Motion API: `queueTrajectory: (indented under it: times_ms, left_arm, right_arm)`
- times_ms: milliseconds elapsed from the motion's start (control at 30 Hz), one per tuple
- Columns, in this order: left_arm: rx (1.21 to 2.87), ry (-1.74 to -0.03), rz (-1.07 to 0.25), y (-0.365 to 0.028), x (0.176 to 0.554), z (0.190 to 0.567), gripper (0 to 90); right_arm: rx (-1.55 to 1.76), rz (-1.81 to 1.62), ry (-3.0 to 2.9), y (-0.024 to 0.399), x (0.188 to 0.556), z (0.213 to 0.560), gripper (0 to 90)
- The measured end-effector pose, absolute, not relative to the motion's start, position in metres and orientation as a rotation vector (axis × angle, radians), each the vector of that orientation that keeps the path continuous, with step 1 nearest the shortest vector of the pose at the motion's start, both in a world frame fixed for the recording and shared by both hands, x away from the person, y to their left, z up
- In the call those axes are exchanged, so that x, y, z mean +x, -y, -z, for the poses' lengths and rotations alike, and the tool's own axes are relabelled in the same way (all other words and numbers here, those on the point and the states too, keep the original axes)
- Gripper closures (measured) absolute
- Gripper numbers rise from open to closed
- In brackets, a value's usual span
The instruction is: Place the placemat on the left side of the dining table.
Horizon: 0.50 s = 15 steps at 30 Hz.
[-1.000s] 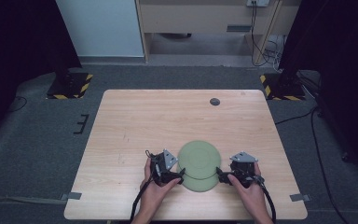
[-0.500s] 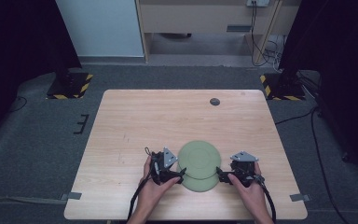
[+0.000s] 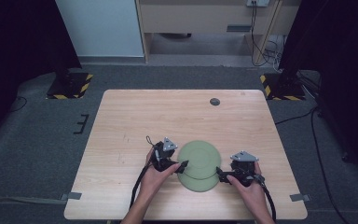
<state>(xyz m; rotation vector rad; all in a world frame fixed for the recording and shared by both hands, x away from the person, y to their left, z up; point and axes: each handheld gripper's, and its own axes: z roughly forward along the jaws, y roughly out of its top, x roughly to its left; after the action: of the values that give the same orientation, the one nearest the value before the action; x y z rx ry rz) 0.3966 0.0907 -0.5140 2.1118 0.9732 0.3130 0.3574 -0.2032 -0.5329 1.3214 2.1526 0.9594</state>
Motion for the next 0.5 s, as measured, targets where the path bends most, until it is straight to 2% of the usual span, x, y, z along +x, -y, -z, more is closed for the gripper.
queueTrajectory:
  times_ms: [500]
  left_arm:
    - [2.129, -0.962, -0.244, -0.0820, 0.4034, 0.5223, 10.0]
  right_arm:
    - [1.312, -0.960, -2.156, 0.2033, 0.3575, 0.5330, 1.5]
